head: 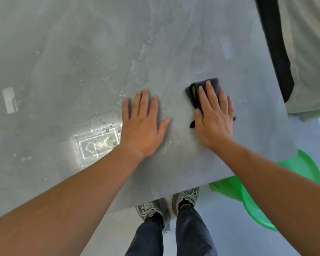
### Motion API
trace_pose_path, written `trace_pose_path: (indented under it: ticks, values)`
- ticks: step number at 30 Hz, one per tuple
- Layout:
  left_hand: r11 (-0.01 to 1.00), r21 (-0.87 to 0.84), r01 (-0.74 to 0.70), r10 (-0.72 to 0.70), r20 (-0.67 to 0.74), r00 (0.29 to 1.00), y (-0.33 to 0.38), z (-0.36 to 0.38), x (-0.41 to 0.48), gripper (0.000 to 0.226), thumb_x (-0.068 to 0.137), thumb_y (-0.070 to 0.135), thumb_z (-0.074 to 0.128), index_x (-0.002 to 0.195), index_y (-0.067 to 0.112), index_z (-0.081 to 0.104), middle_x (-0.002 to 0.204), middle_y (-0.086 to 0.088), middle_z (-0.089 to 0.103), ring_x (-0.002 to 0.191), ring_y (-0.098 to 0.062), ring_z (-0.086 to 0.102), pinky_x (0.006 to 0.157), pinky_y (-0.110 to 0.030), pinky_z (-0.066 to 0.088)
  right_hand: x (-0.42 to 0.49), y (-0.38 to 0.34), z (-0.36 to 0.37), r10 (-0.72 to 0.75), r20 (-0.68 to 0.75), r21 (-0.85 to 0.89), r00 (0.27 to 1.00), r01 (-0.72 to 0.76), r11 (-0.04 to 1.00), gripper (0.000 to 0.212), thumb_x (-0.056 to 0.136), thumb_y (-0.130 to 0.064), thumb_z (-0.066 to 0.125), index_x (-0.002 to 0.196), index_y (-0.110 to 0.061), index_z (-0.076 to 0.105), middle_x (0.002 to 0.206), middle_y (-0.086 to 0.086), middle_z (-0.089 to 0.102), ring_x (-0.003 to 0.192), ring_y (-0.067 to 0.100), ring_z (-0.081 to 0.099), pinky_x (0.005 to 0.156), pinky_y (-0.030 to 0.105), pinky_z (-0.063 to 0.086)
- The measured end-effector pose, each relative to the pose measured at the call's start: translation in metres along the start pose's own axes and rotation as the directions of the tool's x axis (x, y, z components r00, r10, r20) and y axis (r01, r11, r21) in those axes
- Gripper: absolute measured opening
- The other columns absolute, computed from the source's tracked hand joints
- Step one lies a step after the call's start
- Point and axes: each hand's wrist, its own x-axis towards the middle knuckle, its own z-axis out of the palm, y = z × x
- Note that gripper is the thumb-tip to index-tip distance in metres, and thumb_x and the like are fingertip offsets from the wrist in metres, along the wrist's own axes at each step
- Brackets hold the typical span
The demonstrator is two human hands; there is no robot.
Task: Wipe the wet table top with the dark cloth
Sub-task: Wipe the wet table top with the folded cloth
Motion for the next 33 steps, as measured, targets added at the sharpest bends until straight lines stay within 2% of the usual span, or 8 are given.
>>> trace_pose_path:
  ticks: [3,10,16,22,24,28,30,33]
  values:
    - [1.0,-0.009,0.007,-0.007,0.0,1.0,-0.001,0.0,-0.003,0.076,0.097,0.06,0.003,0.16,0.016,0.005,0.168,-0.011,-0.011,0.154,-0.024,-0.014,0.121,-0.052,-0.013,0.012,-0.016,0.004,0.098,-0.035,0.011,0.995,-0.098,0.995,0.061,0.101,-0.032,0.033,0.159,-0.025,0.016,0.168,-0.004,0.008,0.154,0.029,0.003,0.124,0.045,-0.001]
    - [0.998,-0.061,-0.013,0.011,-0.025,1.0,-0.003,0.001,-0.003,0.079,0.096,0.064,0.007,0.16,0.018,0.007,0.168,-0.009,-0.01,0.154,-0.022,-0.015,0.121,-0.052,-0.012,-0.021,-0.003,-0.002,-0.262,0.136,-0.084,0.955,0.275,0.958,0.058,0.102,-0.037,0.029,0.158,-0.026,0.021,0.167,-0.005,0.01,0.154,0.03,0.004,0.125,0.046,0.0]
    - [0.997,-0.069,-0.025,0.021,-0.056,0.998,-0.004,0.005,-0.002,0.08,0.097,0.064,0.01,0.159,0.014,0.019,0.168,-0.013,0.002,0.155,-0.027,-0.004,0.123,-0.052,-0.004,0.039,-0.028,-0.001,0.005,0.021,-0.057,1.0,-0.004,0.998,0.061,0.102,-0.034,0.032,0.16,-0.026,0.012,0.168,-0.005,0.004,0.154,0.027,-0.001,0.124,0.045,-0.002]
    - [0.996,-0.086,-0.035,0.031,-0.041,0.999,-0.006,-0.007,-0.002,0.076,0.098,0.062,0.01,0.158,0.016,0.023,0.168,-0.011,0.007,0.155,-0.026,0.001,0.123,-0.053,-0.003,0.007,-0.004,-0.009,-0.435,0.264,-0.141,0.861,0.48,0.866,0.06,0.103,-0.041,0.028,0.159,-0.027,0.017,0.168,-0.003,0.009,0.154,0.031,0.006,0.123,0.052,0.01]
    - [0.995,-0.101,-0.026,0.02,-0.065,0.998,-0.006,-0.011,0.0,0.072,0.099,0.06,0.017,0.154,0.016,0.033,0.166,-0.012,0.019,0.154,-0.028,0.012,0.123,-0.053,0.001,0.042,-0.005,-0.018,-0.358,0.231,-0.142,0.904,0.396,0.907,0.06,0.102,-0.042,0.027,0.159,-0.03,0.014,0.168,-0.007,0.005,0.155,0.027,0.002,0.124,0.049,0.007]
    - [0.99,-0.14,-0.014,-0.002,-0.11,0.994,-0.008,-0.017,0.006,0.063,0.098,0.055,0.024,0.139,0.016,0.052,0.155,-0.012,0.041,0.144,-0.031,0.034,0.122,-0.055,0.006,0.108,-0.038,-0.02,0.0,0.085,-0.042,0.996,0.004,0.999,0.062,0.104,-0.037,0.029,0.16,-0.029,0.005,0.168,-0.009,-0.004,0.154,0.024,-0.008,0.124,0.045,-0.004]
    - [0.989,-0.15,-0.004,-0.016,-0.134,0.991,-0.011,-0.022,0.009,0.059,0.098,0.055,0.027,0.129,0.017,0.059,0.146,-0.008,0.049,0.133,-0.031,0.044,0.121,-0.056,0.008,0.098,-0.049,-0.014,-0.02,0.066,-0.044,0.998,0.022,0.999,0.062,0.104,-0.036,0.031,0.16,-0.027,0.007,0.168,-0.006,-0.002,0.154,0.026,-0.006,0.124,0.046,-0.003]
    - [0.988,-0.153,0.039,-0.063,-0.156,0.986,-0.009,-0.03,0.014,0.056,0.098,0.055,0.028,0.118,0.018,0.065,0.135,-0.006,0.056,0.119,-0.032,0.052,0.119,-0.056,0.015,0.057,-0.042,-0.01,-0.267,0.137,-0.114,0.954,0.283,0.952,0.062,0.102,-0.039,0.032,0.16,-0.026,0.012,0.168,-0.006,0.001,0.154,0.028,-0.002,0.124,0.047,0.0]
